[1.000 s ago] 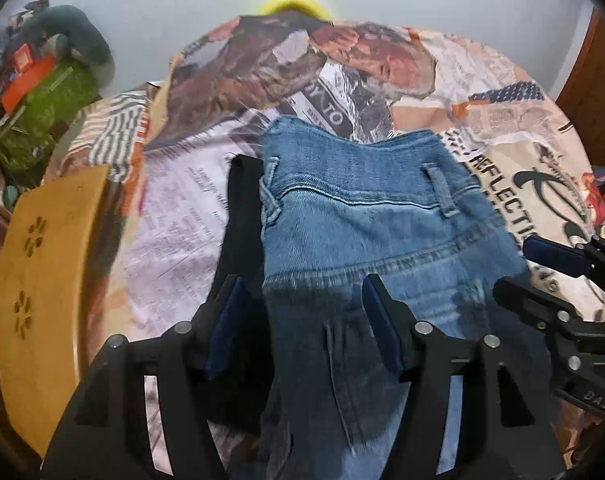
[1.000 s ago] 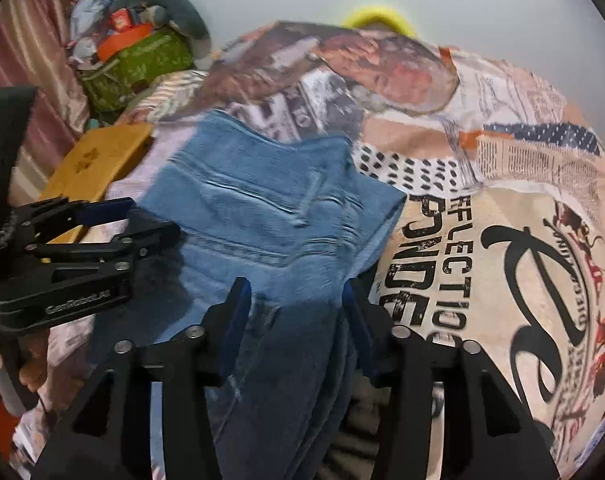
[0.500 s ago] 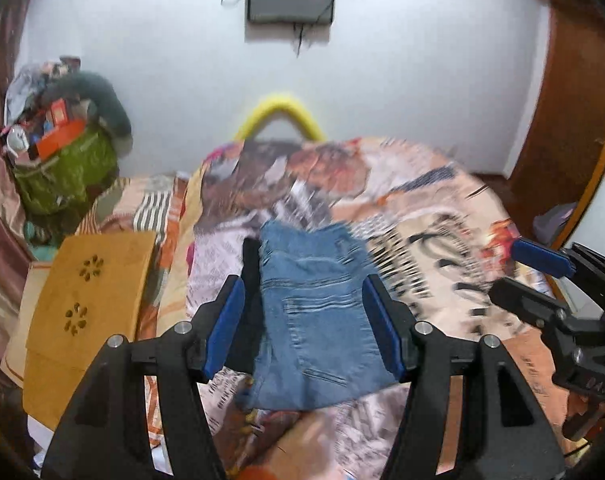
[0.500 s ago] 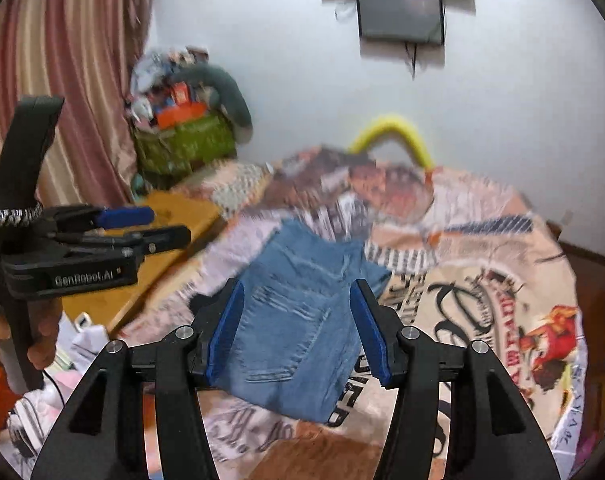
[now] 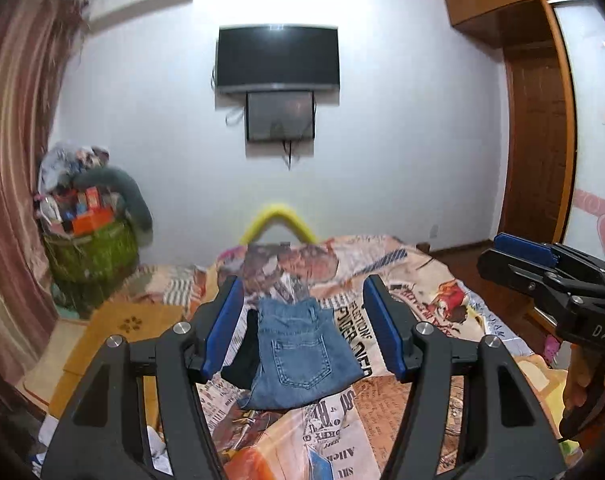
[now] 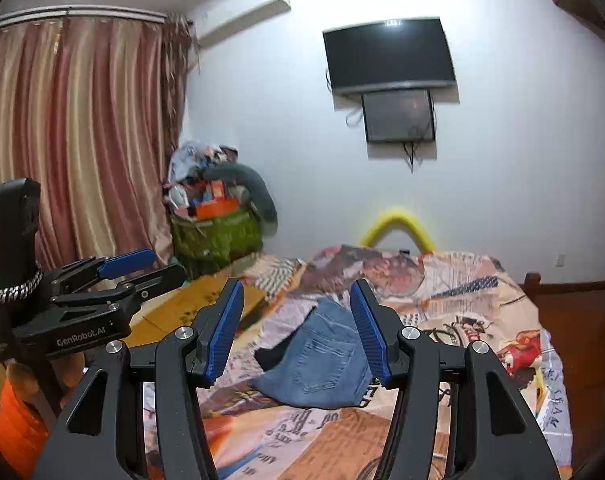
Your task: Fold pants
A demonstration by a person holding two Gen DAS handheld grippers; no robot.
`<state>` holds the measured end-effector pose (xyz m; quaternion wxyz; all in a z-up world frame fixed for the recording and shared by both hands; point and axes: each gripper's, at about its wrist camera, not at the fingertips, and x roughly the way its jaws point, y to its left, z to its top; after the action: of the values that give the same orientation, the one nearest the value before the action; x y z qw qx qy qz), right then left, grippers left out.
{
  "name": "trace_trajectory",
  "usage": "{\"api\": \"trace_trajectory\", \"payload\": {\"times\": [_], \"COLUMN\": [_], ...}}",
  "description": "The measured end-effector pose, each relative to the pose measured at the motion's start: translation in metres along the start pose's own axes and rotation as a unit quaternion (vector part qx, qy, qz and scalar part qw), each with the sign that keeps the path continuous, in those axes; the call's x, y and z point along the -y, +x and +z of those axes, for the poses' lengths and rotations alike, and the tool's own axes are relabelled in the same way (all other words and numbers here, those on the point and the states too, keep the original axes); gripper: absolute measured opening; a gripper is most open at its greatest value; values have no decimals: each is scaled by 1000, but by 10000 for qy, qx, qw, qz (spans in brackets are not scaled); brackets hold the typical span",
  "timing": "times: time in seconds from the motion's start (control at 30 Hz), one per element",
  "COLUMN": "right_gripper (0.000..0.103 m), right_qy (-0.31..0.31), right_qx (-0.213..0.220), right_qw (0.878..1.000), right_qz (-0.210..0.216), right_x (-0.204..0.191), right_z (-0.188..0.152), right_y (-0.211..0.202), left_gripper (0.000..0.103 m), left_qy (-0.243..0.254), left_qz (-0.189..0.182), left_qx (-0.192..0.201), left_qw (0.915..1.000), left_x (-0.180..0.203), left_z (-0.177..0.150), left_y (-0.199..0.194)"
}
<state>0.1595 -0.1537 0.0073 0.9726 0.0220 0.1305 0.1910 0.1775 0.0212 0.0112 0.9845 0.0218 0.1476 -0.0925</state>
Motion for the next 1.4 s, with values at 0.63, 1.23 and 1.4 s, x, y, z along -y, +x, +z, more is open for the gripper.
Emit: {"api": "trace_trajectory", "payload": {"times": [0.63, 1.23, 1.4], "right_gripper": [103, 103, 103], "right_qy": [121, 98, 116], "right_qx": [582, 487, 467], "right_qw": [9950, 9957, 9958], "right_qz": [-808, -779, -780], "right_x": [-13, -17, -16], "right_z": [-5, -15, -17], "right_y": [-57, -57, -58], "left_gripper": [103, 103, 103], "left_qy": [-212, -275, -242], "left_qz": [90, 129, 154], "left_qx": [723, 602, 600], "left_qw": [9971, 9977, 9978], "left_x": [-1, 0, 1], "left_z": [-13, -22, -22], "left_y": [-71, -61, -60]}}
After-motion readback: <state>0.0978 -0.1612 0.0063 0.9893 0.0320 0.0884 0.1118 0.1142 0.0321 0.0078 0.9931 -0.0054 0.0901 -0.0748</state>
